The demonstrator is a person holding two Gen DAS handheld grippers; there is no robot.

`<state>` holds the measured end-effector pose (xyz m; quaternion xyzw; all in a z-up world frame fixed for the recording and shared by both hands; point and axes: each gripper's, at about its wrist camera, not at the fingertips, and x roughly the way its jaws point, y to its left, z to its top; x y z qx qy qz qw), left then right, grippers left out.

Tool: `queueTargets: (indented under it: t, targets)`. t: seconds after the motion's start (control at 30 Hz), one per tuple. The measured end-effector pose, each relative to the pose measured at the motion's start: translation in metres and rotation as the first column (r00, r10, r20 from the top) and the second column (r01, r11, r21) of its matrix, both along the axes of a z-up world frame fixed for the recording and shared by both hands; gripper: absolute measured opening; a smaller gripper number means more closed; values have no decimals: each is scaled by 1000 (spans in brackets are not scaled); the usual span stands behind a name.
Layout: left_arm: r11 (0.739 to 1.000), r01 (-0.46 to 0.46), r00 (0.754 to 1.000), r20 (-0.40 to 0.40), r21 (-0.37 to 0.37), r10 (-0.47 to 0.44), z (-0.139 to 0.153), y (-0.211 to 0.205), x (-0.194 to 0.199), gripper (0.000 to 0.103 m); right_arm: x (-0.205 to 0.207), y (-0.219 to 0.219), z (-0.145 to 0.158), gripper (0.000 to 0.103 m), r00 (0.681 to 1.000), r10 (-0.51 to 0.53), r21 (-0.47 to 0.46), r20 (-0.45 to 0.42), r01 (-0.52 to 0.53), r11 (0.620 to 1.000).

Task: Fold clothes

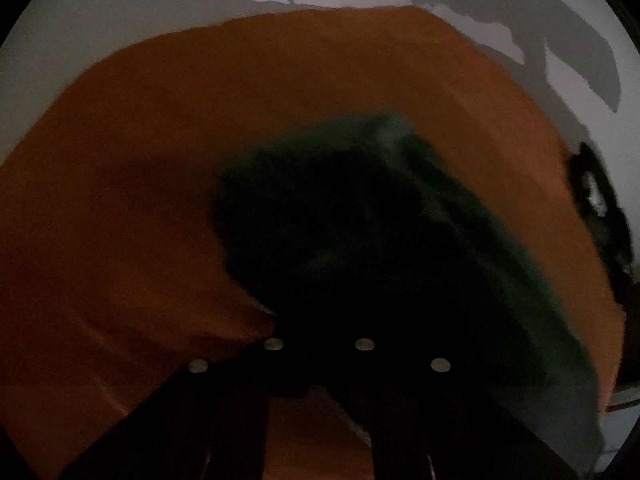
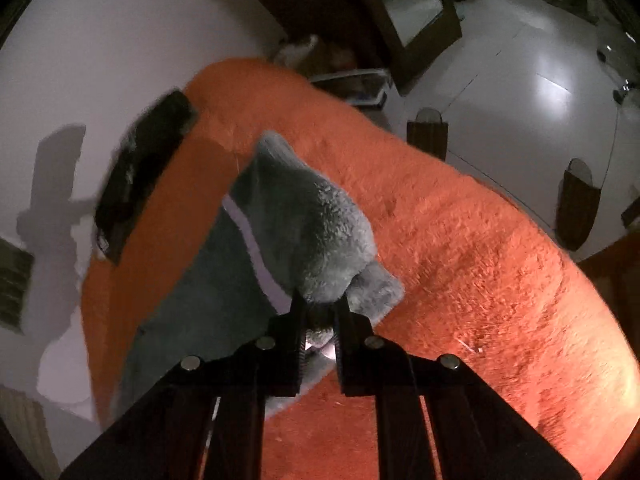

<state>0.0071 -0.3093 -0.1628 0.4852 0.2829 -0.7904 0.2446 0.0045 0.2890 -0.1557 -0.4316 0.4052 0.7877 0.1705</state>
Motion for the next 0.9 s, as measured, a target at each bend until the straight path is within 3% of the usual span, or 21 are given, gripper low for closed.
queueTargets:
  t: [0.1,0.17,0.23,0.27,0.3,0.43,0.5,0.57,0.6,0.67,0.73,0.83,0.9]
  targets:
    - [999,41,999,3,25,-41,-7,-1,0,6,28,26,-26,13,999,-7,-82,50,11,997]
    - [997,68,998,4,42,-68,-11,-2,1,6,42,25,-30,16,1000,-15,-116,14,16,993]
    - [995,98,995,19,36,-99,-9,-2,-1,7,56,23,-26,28,1000,-21,-128,-20,18,992]
    - [993,114,993,32,24,-114,-5,-3,-2,7,63,23,-24,41,1000,-24,-128,-16,21,992]
    - [993,116,992,41,22,-117,2,-4,-2,8,71,18,-23,47,999,-30,-126,-10,29,992]
    - [984,166,985,-41,-70,-169,62,13,4,8,100,3,-20,48,995,-64,-203,-77,48,978]
    - [963,242,963,-90,-120,-253,95,31,-5,16,108,-11,-18,53,991,-73,-230,-113,45,972]
    - [914,379,909,-125,-147,-397,117,75,-35,37,104,-14,-24,54,987,-89,-271,-136,50,961]
    - [877,456,868,-143,-150,-476,127,105,-45,48,96,-16,-30,54,984,-103,-290,-147,57,955]
    - [797,586,774,-189,-146,-604,130,169,-55,50,64,-22,-51,57,976,-139,-304,-166,83,949]
    - [705,703,674,-227,-92,-703,114,233,-62,51,49,-23,-66,60,969,-168,-303,-179,108,947]
    - [606,794,595,-259,46,-761,79,299,-75,51,33,-21,-73,60,956,-195,-268,-218,133,954]
    - [551,828,558,-242,101,-794,56,341,-66,51,29,-20,-73,58,948,-206,-245,-240,146,958]
